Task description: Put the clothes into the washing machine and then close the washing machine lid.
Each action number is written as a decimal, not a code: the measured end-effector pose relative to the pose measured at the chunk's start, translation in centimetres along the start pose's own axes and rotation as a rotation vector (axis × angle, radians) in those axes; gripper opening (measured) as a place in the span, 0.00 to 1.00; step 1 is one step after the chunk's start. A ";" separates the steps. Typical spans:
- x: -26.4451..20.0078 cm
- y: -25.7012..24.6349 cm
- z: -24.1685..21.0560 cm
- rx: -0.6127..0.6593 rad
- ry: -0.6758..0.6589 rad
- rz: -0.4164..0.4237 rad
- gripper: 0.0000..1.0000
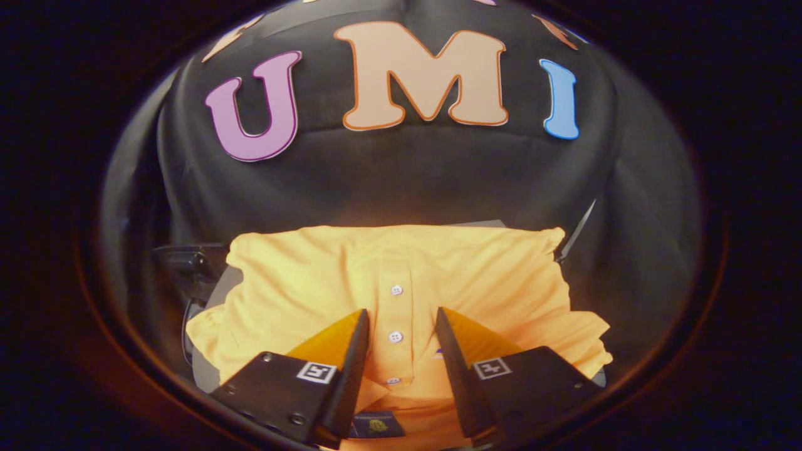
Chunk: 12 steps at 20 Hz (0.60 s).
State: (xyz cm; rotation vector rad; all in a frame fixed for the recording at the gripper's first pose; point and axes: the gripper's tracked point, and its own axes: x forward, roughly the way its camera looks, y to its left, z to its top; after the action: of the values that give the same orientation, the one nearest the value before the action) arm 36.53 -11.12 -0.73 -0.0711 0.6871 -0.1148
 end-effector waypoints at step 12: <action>-3.9 1.6 0.4 0.184 -0.154 0.161 0.00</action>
State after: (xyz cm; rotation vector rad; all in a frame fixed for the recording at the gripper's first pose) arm 33.91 -9.02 1.82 0.1502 0.5236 -0.0175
